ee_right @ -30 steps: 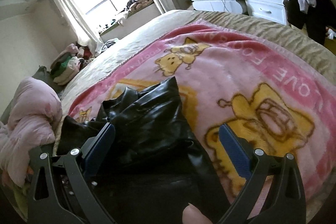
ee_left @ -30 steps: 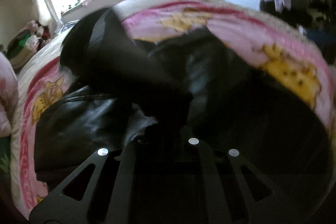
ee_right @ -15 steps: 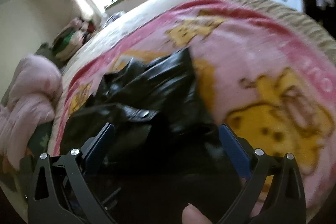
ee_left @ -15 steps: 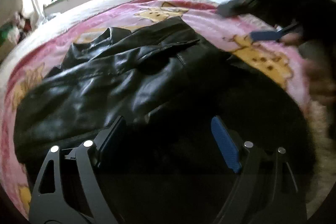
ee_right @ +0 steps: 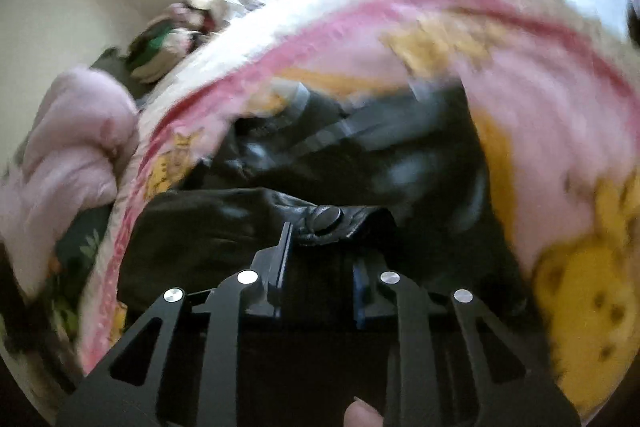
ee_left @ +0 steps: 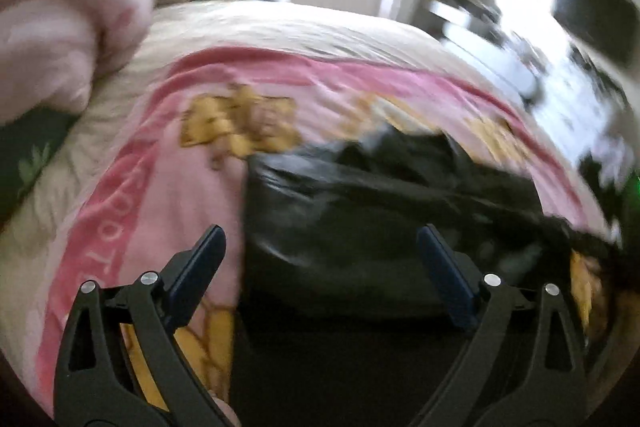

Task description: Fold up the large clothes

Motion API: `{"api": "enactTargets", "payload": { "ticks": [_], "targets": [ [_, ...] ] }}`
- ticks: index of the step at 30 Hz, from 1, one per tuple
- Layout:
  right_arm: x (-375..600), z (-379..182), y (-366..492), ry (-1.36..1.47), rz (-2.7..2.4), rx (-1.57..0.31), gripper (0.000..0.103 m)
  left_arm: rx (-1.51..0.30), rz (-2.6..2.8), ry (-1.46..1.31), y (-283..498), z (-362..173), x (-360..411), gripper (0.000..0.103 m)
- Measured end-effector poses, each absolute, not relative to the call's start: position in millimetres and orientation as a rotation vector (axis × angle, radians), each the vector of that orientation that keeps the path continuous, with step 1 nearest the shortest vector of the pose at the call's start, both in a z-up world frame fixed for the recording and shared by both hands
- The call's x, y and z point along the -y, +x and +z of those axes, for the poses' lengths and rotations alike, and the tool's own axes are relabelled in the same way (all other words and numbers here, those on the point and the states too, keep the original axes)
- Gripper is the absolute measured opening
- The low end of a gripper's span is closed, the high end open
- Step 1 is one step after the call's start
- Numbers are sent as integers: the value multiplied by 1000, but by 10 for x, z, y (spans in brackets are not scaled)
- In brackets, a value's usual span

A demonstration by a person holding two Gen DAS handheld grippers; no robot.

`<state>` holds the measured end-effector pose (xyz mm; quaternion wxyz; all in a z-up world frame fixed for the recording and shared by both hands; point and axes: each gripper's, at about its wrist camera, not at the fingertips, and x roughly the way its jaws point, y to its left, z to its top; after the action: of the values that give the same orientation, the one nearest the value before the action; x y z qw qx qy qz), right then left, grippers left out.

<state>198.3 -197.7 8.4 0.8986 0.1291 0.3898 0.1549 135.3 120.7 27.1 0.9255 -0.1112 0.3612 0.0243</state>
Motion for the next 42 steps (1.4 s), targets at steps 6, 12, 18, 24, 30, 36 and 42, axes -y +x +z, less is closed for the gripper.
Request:
{"api": "enactTargets", "payload": {
  "ticks": [6,12,18,24,30,36,42],
  "targets": [
    [1966,408,2011,147,338,-702,16,-740,81,-370,1710,228,-1364,48],
    [2064,262,2109,135,294,-730,16,-825,36,-333,2132,-80,-1085,14],
    [2100,31,2175,117,257,-769,16,-961,51,-283,2343,-622,-902,9],
    [2076,-131,2236,88,178,-825,27,-959,49,-259,2327,-733,-905,9],
    [2288,171,1995,171,58,-651,48,-962,52,-235,2342,-740,-870,9],
    [1800,39,2271,71,213,-746,48,-967,61,-222,2360,-730,-836,9],
    [1466,-512,2693,-33,169,-941,45,-972,56,-209,2365,-729,-843,9]
  ]
}}
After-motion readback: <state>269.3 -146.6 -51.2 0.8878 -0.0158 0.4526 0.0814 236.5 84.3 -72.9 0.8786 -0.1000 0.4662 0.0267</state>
